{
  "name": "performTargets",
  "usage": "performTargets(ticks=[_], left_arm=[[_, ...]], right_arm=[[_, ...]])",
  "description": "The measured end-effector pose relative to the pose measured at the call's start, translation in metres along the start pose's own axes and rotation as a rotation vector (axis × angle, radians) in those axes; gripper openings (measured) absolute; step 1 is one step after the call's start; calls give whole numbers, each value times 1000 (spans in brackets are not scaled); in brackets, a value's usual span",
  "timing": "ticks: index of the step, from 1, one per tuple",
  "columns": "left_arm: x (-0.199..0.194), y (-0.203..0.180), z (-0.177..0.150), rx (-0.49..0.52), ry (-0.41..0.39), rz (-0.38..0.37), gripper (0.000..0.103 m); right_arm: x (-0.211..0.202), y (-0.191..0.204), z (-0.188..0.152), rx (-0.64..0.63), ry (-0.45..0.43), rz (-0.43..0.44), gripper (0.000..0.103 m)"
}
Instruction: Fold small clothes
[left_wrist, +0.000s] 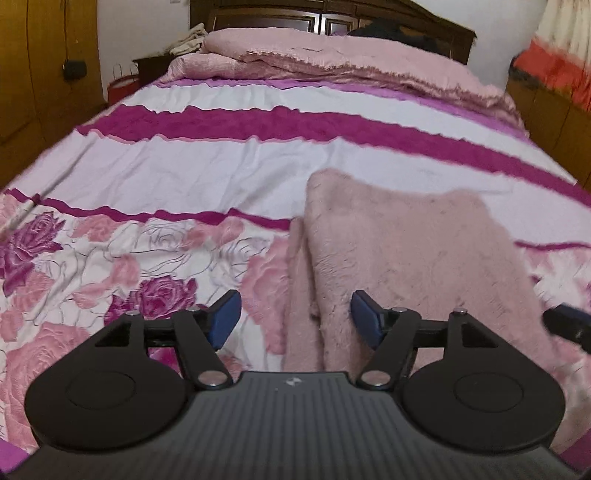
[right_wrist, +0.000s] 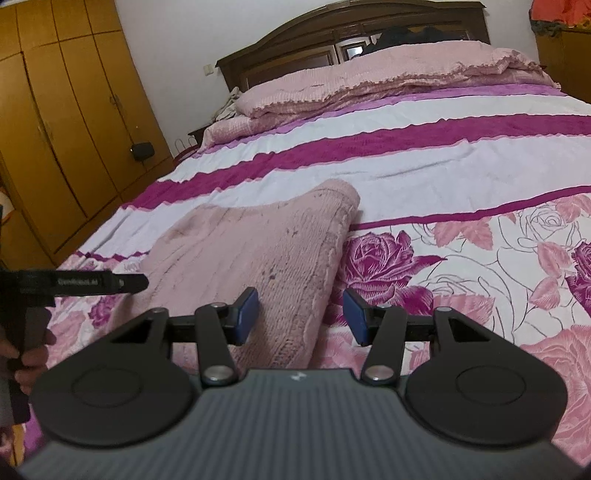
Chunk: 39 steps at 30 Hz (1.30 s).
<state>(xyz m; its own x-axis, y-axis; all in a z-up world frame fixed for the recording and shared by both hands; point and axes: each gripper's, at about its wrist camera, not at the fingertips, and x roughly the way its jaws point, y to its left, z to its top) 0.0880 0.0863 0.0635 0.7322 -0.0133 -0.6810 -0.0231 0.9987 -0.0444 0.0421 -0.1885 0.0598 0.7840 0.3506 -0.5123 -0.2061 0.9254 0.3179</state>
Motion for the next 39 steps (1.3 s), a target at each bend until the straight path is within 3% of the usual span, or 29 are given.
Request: performTargets(ticks=[11, 13, 15, 21, 28, 39], left_arm=[[5, 11, 4, -65, 26, -13, 78], [2, 13, 7, -86, 29, -31, 78], [-2, 13, 9, -105, 28, -54, 78], [-5, 16, 10, -176, 30, -149, 83], [15, 13, 5, -181, 71, -171, 84], [54, 19, -9, -303, 112, -375, 83]], right_arm=[[8, -7, 0, 59, 34, 36, 54], [8, -12, 4, 93, 35, 47, 73], [8, -19, 8, 146, 26, 69, 80], [24, -33, 15, 220, 68, 111, 80], [43, -43, 10, 284, 109, 166, 81], [81, -44, 9, 335, 178, 317, 79]])
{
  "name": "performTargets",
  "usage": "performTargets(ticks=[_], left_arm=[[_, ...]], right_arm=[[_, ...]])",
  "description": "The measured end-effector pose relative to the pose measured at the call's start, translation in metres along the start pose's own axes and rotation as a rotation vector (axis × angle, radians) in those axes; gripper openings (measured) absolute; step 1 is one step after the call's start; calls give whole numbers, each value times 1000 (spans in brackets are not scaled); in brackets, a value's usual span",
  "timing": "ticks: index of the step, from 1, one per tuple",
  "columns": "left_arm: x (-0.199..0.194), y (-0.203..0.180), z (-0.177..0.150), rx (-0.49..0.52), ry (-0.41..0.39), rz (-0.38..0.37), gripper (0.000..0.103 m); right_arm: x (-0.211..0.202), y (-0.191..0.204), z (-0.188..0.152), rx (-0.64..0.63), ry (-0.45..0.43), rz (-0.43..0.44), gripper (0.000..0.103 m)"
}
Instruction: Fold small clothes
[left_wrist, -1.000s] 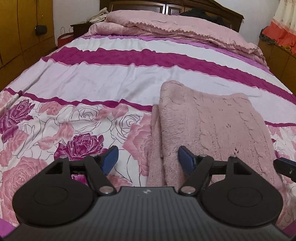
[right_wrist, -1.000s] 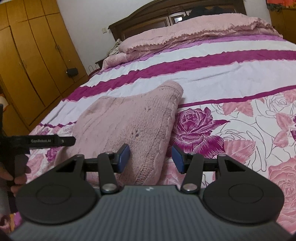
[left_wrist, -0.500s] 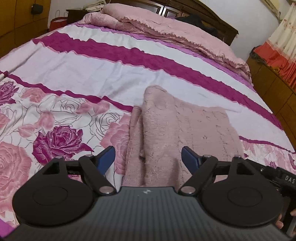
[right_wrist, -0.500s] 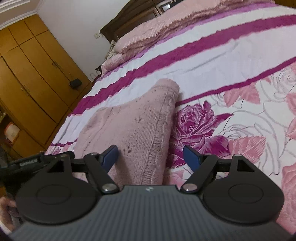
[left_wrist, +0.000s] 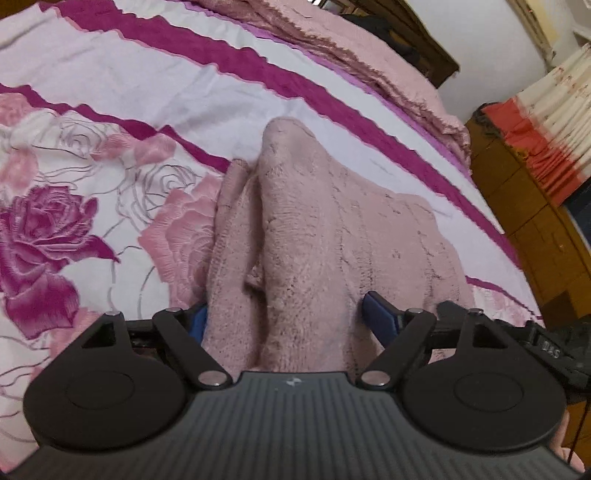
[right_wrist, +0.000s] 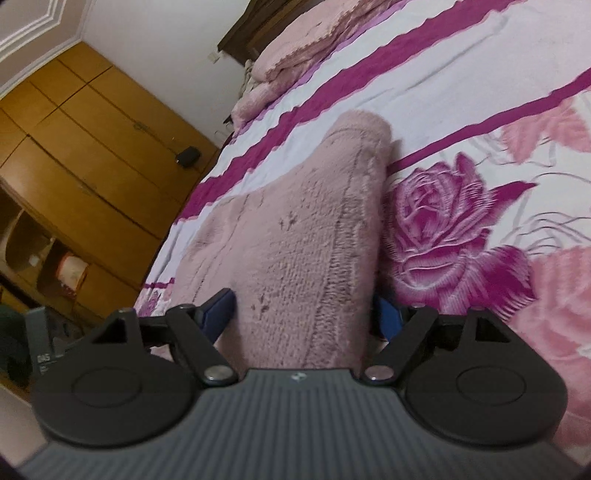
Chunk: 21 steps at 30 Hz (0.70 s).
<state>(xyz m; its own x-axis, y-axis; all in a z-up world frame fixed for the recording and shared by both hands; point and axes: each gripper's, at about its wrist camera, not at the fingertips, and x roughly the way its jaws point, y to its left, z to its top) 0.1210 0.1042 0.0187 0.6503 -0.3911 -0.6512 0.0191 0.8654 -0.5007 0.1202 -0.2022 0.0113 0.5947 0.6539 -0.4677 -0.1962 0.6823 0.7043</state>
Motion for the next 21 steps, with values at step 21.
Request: performTargets(ticks=[21], left_arm=[[-49, -46, -32, -21, 44, -191, 45]], right_arm=[[-77, 19, 17, 258, 40, 137, 48]])
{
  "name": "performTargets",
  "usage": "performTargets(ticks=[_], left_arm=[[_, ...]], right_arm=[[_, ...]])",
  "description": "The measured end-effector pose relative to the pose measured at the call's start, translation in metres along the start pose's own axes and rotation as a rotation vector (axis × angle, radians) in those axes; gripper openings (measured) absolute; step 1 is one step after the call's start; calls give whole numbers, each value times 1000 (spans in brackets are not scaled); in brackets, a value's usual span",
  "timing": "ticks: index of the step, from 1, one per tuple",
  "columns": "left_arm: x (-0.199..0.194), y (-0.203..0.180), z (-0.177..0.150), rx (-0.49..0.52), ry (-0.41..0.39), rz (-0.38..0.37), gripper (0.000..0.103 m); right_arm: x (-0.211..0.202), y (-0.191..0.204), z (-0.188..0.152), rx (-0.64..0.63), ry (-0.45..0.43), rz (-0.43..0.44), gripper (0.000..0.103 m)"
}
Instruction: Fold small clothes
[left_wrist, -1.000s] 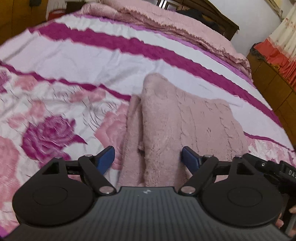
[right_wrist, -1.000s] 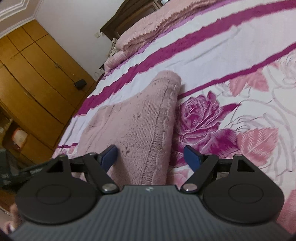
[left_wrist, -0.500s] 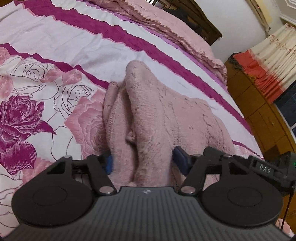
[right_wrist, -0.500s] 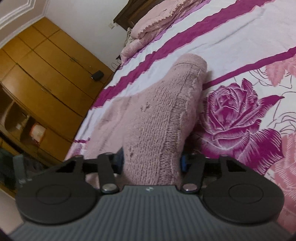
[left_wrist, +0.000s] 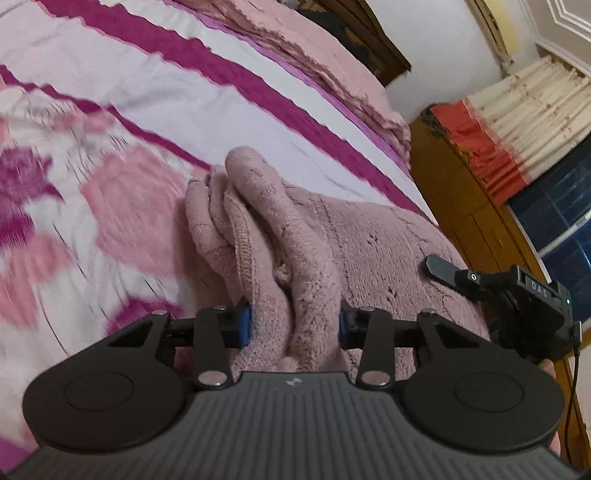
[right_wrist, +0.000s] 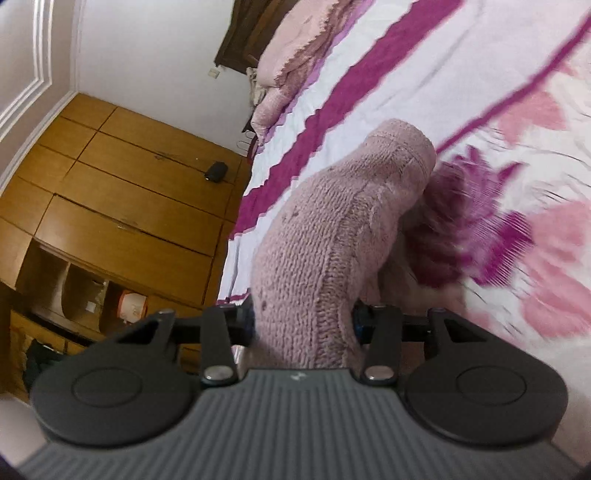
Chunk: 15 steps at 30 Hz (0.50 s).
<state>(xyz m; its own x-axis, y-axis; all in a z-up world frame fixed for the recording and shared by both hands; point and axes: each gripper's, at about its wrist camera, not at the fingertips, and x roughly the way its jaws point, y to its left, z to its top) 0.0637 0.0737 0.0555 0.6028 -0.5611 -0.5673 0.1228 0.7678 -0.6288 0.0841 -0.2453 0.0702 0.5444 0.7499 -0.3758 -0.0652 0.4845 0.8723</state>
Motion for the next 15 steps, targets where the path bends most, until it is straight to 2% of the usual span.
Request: performTargets(ticks=[9, 12, 15], left_arm=[[-3, -64, -63, 94, 117, -32, 45], [1, -75, -82, 119, 156, -27, 45], [3, -75, -96, 145, 164, 23, 45]], right_arm=[[-81, -33, -29, 85, -28, -38, 48], [-97, -49, -37, 92, -33, -84, 48], [-98, -63, -39, 46, -13, -174, 49]])
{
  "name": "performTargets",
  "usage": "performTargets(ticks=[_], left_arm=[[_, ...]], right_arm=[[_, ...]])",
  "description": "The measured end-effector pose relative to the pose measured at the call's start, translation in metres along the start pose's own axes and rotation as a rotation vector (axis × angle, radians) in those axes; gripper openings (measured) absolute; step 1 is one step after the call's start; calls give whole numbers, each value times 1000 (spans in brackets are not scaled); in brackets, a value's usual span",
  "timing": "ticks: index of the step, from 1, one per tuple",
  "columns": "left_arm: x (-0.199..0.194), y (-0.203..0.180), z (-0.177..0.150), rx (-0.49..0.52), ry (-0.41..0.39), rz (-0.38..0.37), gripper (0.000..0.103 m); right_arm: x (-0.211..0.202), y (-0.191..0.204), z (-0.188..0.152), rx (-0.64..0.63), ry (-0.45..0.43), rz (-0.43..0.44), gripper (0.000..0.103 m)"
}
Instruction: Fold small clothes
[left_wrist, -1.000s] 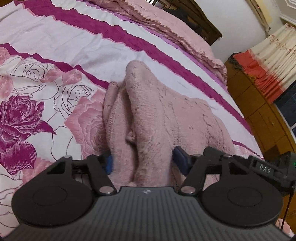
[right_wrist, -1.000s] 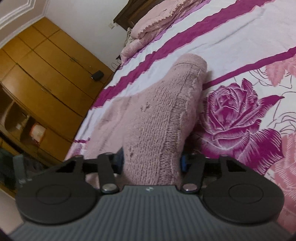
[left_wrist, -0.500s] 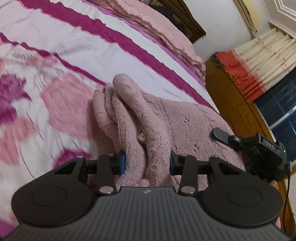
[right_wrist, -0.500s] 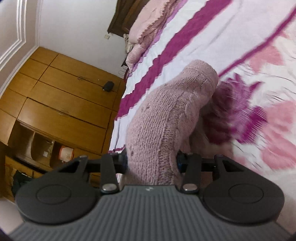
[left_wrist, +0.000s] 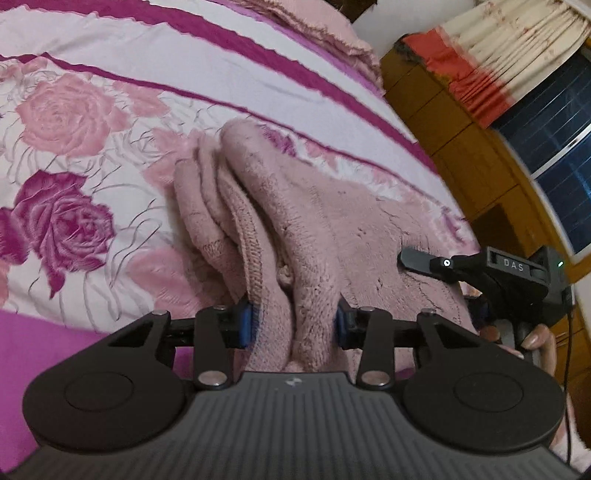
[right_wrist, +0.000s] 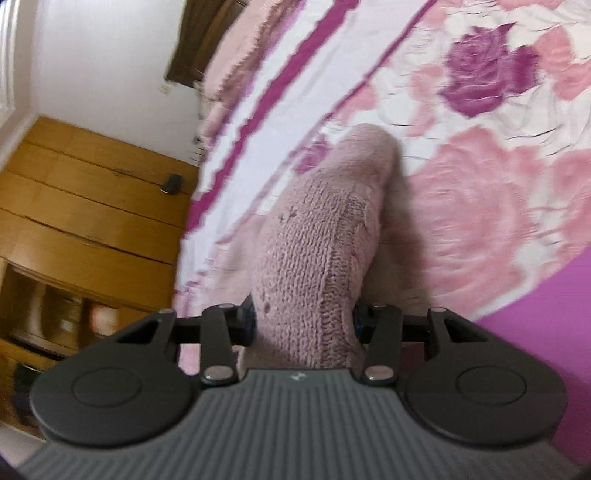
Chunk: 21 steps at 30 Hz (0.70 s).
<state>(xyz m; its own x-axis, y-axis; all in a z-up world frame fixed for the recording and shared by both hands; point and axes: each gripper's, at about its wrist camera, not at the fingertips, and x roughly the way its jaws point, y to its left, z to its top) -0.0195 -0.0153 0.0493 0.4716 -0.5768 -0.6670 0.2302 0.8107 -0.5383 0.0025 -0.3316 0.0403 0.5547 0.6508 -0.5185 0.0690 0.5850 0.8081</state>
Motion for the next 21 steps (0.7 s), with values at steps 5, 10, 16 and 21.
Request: performTargets(ticks=[5, 10, 16, 21], left_arm=[[3, 7, -12, 53, 8, 112, 49], [-9, 4, -9, 84, -30, 140, 50], [-17, -16, 11, 169, -117, 167, 50], [3, -18, 40, 156, -168, 188, 50]], right_arm=[[16, -5, -9, -206, 33, -144, 58], [5, 12, -21, -302, -1, -202, 60], [-18, 26, -20, -376, -94, -255, 60], [-24, 28, 0, -381, -225, -278, 59]])
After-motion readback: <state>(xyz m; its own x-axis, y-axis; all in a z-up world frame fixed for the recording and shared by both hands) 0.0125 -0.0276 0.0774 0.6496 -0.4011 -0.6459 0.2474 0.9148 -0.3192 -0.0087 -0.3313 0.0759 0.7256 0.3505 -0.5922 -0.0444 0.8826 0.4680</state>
